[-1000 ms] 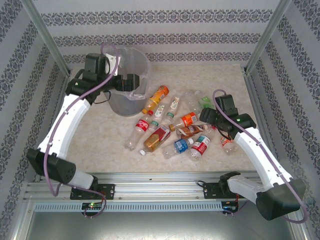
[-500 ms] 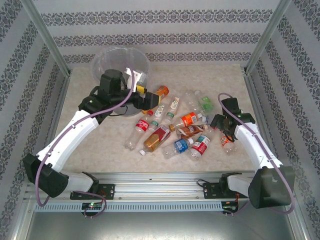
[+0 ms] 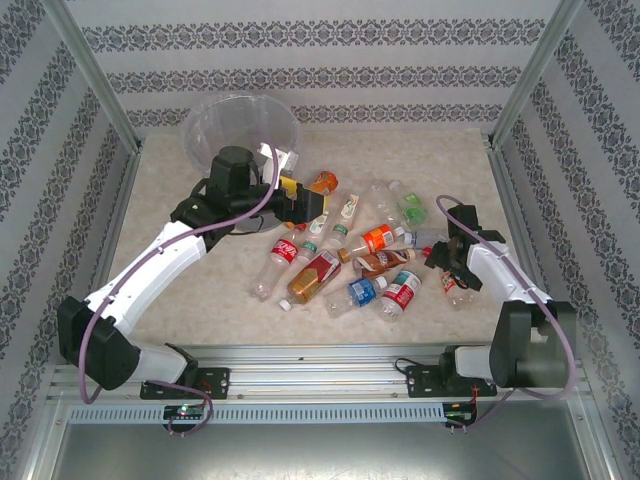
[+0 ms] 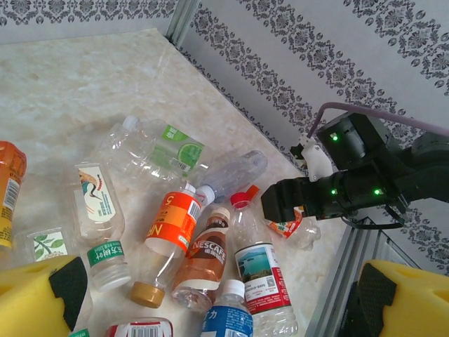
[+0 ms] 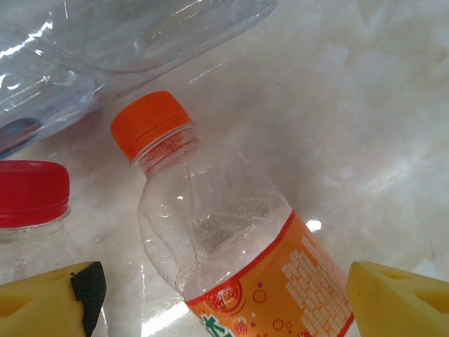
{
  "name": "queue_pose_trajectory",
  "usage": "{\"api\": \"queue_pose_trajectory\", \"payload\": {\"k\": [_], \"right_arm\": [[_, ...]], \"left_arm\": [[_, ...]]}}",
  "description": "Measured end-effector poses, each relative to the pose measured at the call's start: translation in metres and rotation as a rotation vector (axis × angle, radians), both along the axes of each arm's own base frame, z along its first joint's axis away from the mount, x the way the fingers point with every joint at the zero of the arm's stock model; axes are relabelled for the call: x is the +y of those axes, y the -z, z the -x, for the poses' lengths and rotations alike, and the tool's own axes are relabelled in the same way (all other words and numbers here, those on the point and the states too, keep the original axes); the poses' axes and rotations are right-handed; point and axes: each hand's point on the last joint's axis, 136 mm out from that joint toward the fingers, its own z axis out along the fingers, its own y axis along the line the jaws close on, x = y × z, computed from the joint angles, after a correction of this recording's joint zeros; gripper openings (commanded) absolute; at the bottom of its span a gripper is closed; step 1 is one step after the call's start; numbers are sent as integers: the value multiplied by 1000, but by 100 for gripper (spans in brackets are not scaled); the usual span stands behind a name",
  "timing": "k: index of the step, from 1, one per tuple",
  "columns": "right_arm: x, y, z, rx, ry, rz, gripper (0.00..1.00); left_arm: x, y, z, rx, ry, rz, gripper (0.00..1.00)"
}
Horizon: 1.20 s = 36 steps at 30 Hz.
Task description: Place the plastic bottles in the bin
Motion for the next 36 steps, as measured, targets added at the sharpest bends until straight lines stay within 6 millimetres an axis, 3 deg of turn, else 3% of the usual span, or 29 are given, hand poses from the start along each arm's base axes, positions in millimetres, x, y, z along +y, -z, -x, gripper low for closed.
{"api": "queue_pose_trajectory", "payload": {"k": [8,24,31,36], "right_arm": [[4,9,-1,27,-33,-28,87],[5,26,5,103,-22,-53,73],[3,26,3,99,-12,-58,59],[4,14,-1,48,-15,-58,57]], "left_arm": [[-5,16,-6,27,10,-7,100],[-5,16,-6,28,9,-8,100],[-5,16,-6,28,9,-8,100],[-5,16,-6,28,8,-8,100]]}}
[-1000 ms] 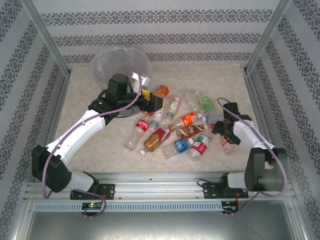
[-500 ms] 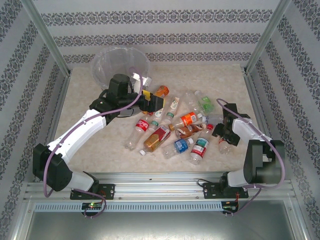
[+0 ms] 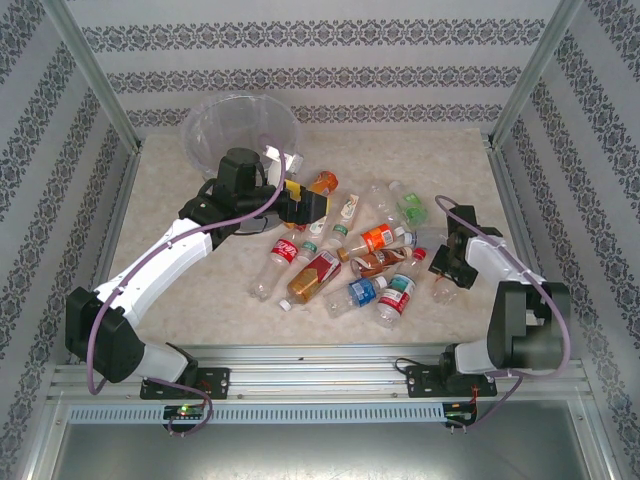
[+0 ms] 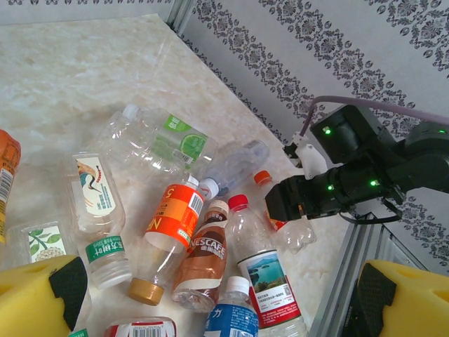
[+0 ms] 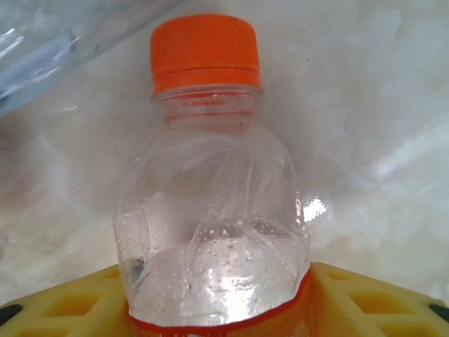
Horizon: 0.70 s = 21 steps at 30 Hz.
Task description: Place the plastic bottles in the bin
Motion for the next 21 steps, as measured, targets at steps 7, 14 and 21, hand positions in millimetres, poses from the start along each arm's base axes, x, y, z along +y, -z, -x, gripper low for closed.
{"api": "queue_pose_trajectory", "payload": {"k": [7,14,21], "right_arm": [[1,-41,-9,-170,-6,4,54],[30,-98,-23,-392,-104,-65,54],[107,-182,-49,-673,-351,-232,53]], "left_arm": [[0,0,0,2,-3,1,100],[-2,-5,-1,17,-3,24,100],[-15,2,2,74,22,44,100]]}}
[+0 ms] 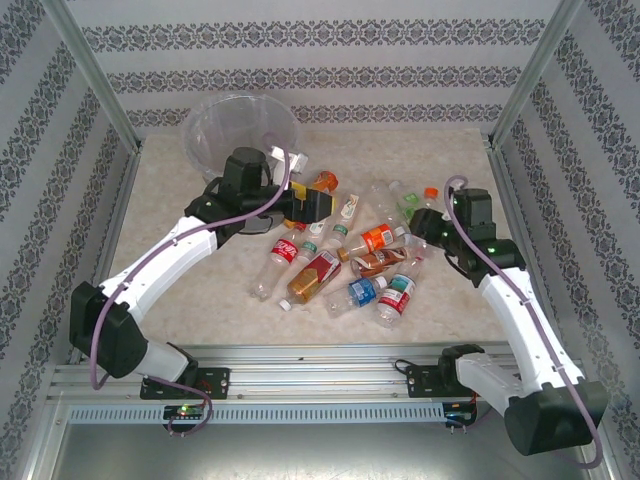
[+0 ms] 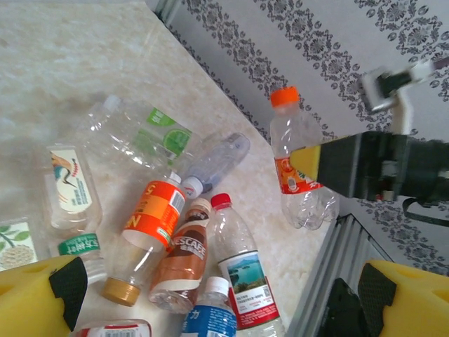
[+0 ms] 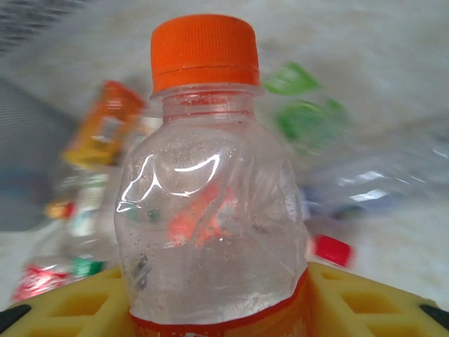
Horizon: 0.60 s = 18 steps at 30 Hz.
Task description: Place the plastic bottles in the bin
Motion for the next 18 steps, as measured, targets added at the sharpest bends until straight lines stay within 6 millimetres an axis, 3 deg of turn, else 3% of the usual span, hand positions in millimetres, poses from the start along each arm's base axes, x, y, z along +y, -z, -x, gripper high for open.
{"api": "queue_pose_trajectory", "payload": {"k": [5,14,18], "right_arm": [[46,-49,-7,-142,-159,-107,52],[83,-98,-19,-262,-260,-326,53],[94,-116,-22,-301,-290,-405,53]], "left_arm": [[-12,0,-2,37,25,46,100],[-31,-34,3,9,86,198,100],[-45,-33,5,25,121,227,99]]}}
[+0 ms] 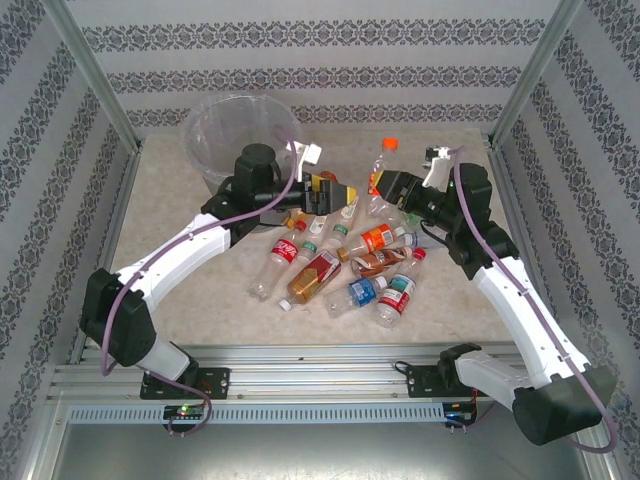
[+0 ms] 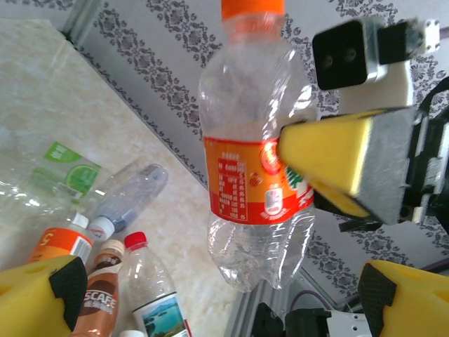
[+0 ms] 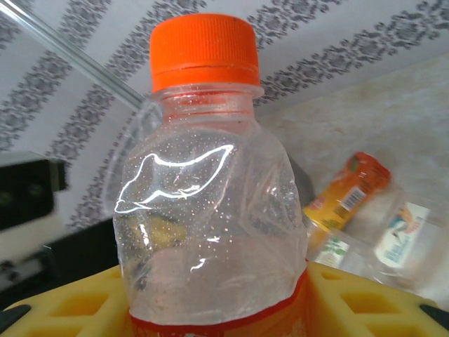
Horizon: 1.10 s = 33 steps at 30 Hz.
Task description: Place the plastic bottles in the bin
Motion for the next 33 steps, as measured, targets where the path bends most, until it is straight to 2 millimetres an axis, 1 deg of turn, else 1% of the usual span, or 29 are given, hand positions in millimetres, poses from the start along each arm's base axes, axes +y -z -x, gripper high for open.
{"api": "queue_pose_trajectory", "payload": {"k": [5,9,13,20,24,26,33], "right_arm": [[8,-18,0,-34,-36,-75,53],[11,-26,1,-51,-58,-106,53],[15,-26,2,-43,-73,-116,53],[17,-27,3,-43,-85,-119,53],[17,-26,2,-40,-87,-121,53],[18,-25,1,-36,-88,-121,53],[24,-25,1,-35,-106,-128,53]], "left_arm": [[-18,10,4,42,48,5,96],[-29,5,7,39,81,29,94],[-36,0,11,38,113,63,91],[-41,-12,11,35,146,128,82],[-43,-16,13,34,164,151,82],[-44,-16,13,40,168,155,83],[-46,-16,14,43,178,161,84]]}}
